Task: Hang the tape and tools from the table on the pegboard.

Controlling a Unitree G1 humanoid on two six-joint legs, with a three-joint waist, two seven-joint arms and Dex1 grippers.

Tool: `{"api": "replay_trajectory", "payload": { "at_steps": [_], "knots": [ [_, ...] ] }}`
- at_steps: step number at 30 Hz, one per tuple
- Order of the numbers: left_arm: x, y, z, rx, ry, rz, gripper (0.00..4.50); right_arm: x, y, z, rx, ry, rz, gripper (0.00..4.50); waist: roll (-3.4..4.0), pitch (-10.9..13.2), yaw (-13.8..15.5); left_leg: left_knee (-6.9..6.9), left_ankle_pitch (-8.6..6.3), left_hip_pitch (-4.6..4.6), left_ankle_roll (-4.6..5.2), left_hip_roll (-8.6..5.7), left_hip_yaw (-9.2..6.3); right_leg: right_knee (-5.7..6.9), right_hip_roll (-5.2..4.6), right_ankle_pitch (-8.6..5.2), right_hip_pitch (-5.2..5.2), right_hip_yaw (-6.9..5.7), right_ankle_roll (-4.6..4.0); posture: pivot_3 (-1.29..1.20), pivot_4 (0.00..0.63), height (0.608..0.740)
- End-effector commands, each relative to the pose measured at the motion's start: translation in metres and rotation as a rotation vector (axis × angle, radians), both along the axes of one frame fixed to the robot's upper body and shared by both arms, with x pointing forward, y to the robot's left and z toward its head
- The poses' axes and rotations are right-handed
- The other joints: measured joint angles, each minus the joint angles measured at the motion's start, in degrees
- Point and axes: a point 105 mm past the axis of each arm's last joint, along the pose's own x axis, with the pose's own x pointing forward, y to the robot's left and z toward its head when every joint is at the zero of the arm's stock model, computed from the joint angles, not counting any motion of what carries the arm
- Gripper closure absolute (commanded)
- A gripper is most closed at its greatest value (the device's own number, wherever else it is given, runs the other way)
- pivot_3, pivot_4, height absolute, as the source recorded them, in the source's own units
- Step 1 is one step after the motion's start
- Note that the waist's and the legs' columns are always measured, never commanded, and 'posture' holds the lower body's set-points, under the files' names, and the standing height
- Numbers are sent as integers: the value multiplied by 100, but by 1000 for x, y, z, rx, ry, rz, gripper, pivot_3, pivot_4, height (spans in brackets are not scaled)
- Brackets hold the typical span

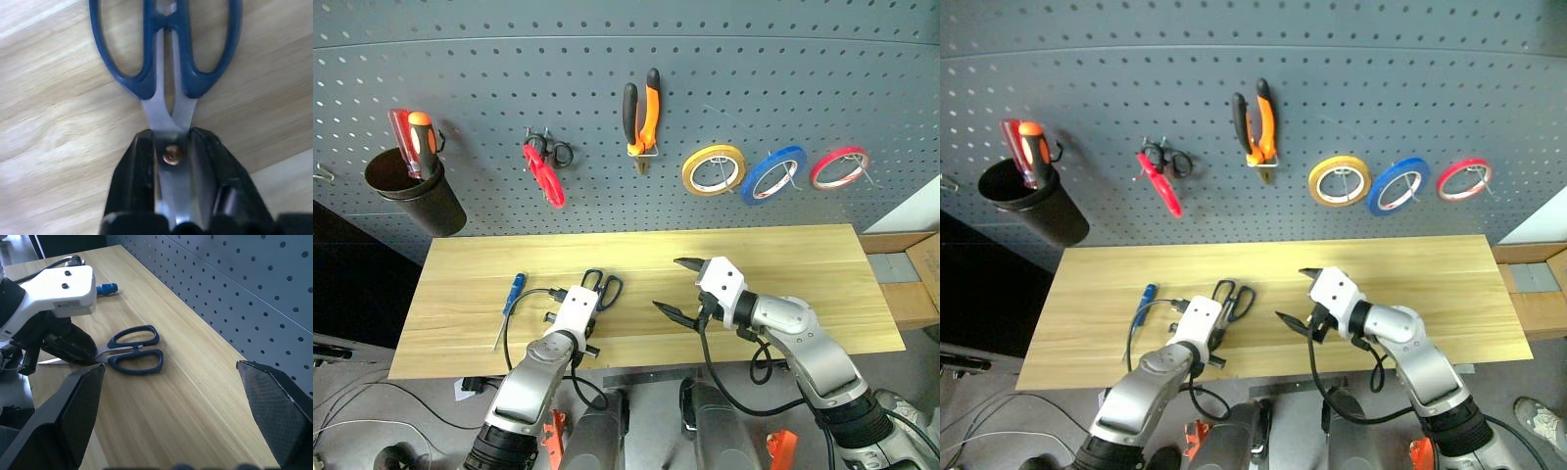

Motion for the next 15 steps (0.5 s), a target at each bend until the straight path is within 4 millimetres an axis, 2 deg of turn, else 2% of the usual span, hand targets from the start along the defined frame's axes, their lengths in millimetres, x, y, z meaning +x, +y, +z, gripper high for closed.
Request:
{"api": "replay_trajectory", "payload": {
  "at_steps": [1,4,9,12,13,15],
  "knots": [
    [-12,22,-4,89,-25,24,3814,1,2,10,21,-37,14,0,0,0,-9,-1,0,-1,0,0,0,0,0,0,-1,1,0,-9,313,740],
    [-14,27,8,93,-128,7,3852,3,3,11,19,-42,20,0,1,-1,-16,-9,0,-2,-3,2,-1,-1,1,0,-7,0,-2,-4,304,740],
    [-20,36,53,32,-411,-22,3947,2,5,20,50,-39,57,0,-1,0,38,-4,0,-27,-3,2,-8,-13,-1,1,-20,-7,-3,9,301,740],
    [-28,28,86,-59,-595,-118,3948,-10,13,47,156,-17,157,0,0,0,72,-3,0,-35,-3,1,-13,-14,-4,0,-23,-14,-3,21,299,740],
    [-30,24,98,-67,-669,-159,3951,-13,16,62,215,-13,192,0,0,0,75,-3,-1,-38,-2,2,-15,-17,-4,1,-23,-16,-4,26,298,740],
    [-33,16,111,-82,-742,-217,3951,-16,19,85,285,-38,229,0,0,0,88,-4,-1,-39,-1,2,-14,-21,-6,1,-22,-14,-4,27,295,740]
  ]
}}
